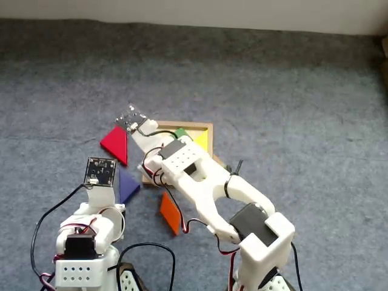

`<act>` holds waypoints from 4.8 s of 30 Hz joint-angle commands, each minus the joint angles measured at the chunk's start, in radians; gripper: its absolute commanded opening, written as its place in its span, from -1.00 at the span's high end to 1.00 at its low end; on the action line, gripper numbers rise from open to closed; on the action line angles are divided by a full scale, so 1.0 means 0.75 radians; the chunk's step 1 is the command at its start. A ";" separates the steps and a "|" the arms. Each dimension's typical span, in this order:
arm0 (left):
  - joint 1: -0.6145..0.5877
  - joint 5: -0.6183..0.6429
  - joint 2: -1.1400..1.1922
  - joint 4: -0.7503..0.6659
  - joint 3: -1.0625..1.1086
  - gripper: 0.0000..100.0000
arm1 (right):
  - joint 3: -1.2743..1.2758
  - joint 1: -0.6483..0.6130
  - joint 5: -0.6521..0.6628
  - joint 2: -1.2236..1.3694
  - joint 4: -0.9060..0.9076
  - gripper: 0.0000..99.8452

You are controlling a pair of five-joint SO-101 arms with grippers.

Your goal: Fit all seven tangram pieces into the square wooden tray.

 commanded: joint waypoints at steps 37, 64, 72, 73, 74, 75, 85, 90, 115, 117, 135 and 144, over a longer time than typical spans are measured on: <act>-0.007 -0.008 -0.048 0.006 0.026 0.89 | -0.003 0.130 0.008 -0.005 -0.058 0.96; -0.007 -0.008 -0.048 0.006 0.026 0.89 | 0.001 0.261 0.006 -0.195 0.091 0.96; -0.007 -0.008 -0.048 0.006 0.026 0.89 | 0.103 0.165 0.012 -0.249 0.085 0.96; -0.007 -0.008 -0.048 0.006 0.026 0.89 | 0.105 0.146 0.012 -0.249 0.085 0.96; -0.007 -0.008 -0.048 0.006 0.026 0.89 | 0.109 0.130 0.014 -0.249 0.085 0.96; -0.007 -0.008 -0.048 0.006 0.026 0.89 | 0.111 0.118 0.014 -0.247 0.085 0.96; -0.007 -0.008 -0.048 0.006 0.026 0.89 | 0.030 0.101 0.006 -0.003 0.091 0.95; -0.007 -0.008 -0.048 0.006 0.026 0.89 | -0.038 0.089 0.006 0.001 0.089 0.95; -0.007 -0.008 -0.048 0.006 0.026 0.89 | -0.042 0.116 -0.135 0.013 -0.146 0.95; -0.007 -0.008 -0.048 0.006 0.026 0.89 | -0.042 0.132 -0.135 0.013 -0.146 0.95; -0.007 -0.008 -0.048 0.006 0.026 0.89 | -0.175 0.175 -0.137 0.197 -0.144 0.95; -0.007 -0.008 -0.048 0.006 0.026 0.89 | -0.171 0.212 -0.137 0.206 -0.271 0.95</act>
